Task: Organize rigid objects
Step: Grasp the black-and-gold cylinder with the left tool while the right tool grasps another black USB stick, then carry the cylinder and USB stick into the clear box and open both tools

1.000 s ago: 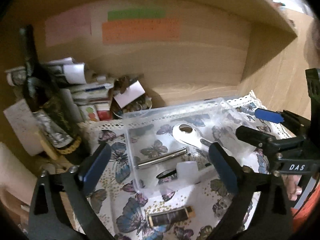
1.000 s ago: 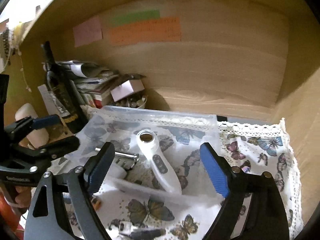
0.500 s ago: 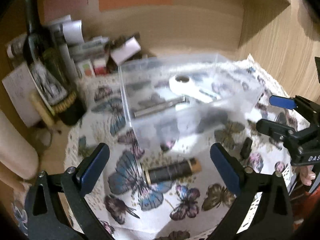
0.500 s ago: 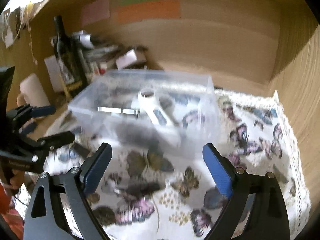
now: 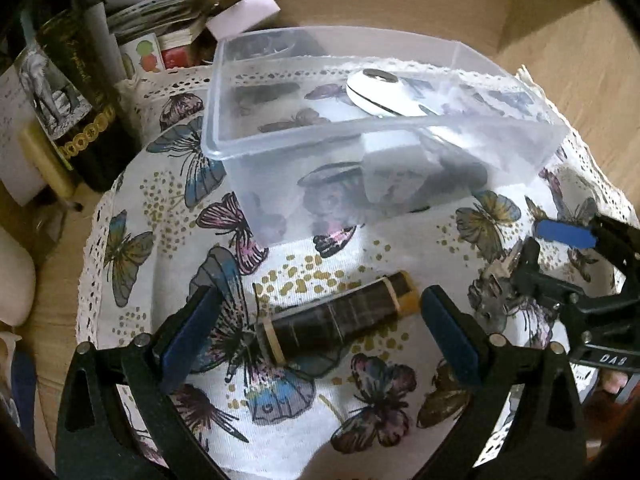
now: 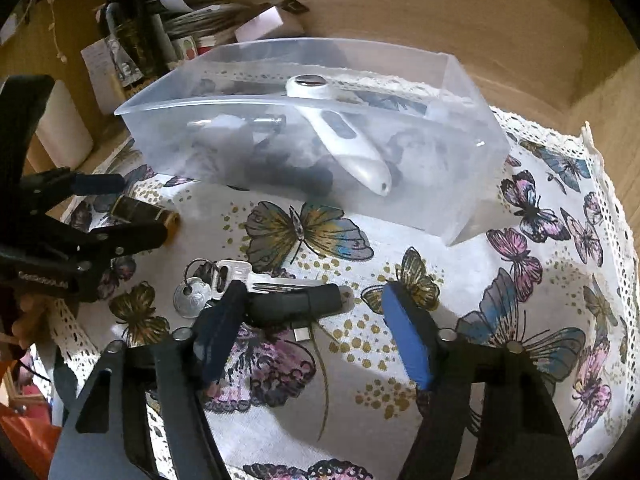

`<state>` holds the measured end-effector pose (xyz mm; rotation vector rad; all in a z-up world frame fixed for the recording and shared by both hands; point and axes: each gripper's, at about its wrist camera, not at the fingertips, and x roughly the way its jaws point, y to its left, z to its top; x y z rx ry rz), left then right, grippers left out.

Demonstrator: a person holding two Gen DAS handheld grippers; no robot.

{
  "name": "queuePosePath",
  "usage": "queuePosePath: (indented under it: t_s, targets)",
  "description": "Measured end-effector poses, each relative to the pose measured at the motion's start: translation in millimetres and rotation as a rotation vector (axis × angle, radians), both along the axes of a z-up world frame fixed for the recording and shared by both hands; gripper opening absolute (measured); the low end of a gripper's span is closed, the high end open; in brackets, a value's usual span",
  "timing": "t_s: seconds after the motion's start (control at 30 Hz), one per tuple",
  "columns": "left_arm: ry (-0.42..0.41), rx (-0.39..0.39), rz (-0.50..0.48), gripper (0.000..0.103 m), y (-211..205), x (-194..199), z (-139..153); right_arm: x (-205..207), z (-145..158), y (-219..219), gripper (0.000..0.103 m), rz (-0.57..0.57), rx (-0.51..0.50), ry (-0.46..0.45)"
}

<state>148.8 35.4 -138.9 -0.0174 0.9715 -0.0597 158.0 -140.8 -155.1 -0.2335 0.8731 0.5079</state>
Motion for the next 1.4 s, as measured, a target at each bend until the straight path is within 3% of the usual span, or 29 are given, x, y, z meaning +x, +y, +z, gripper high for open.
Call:
queuePosePath:
  t_s: [0.07,0.1,0.17,0.33,0.4,0.7,0.97,1.03,1.4]
  targets:
    - [-0.01,-0.01,-0.003,0.095,1.4,0.5,0.3,-2.6,0.4,1.3,0.05,0.011,-0.002,-0.009]
    - [-0.009,-0.017,-0.01,0.086,1.2,-0.1,0.0,-4.0,0.2,1.2,0.042,0.015,-0.004,-0.011]
    - [-0.012,-0.022,-0.021,0.076,0.2,-1.3,0.5,-4.8,-0.6,0.3,0.042,0.009,-0.005,-0.016]
    - [-0.032,0.025,-0.053,0.033,-7.6,-9.3,1.9,-4.0,1.5,-2.3,0.042,-0.015,0.007,-0.024]
    - [-0.032,0.015,-0.063,0.024,-8.3,-9.1,3.0,-2.8,4.6,-6.1,0.042,-0.028,0.026,-0.027]
    - [-0.071,0.006,-0.075,0.023,-7.0,-19.8,13.2,-5.1,29.7,-22.0,0.042,-0.078,0.086,-0.092]
    - [-0.222,-0.014,-0.06,0.021,-3.4,-36.1,60.8,-6.5,60.5,-27.7,0.042,-0.098,0.124,-0.19]
    - [-0.26,-0.011,-0.06,0.01,-3.6,-37.8,73.0,-4.8,67.8,-28.8,0.042,-0.101,0.145,-0.203]
    - [-0.405,-0.03,-0.036,0.01,-1.6,-29.9,121.8,8.4,105.4,-20.7,0.042,-0.107,0.236,-0.287]
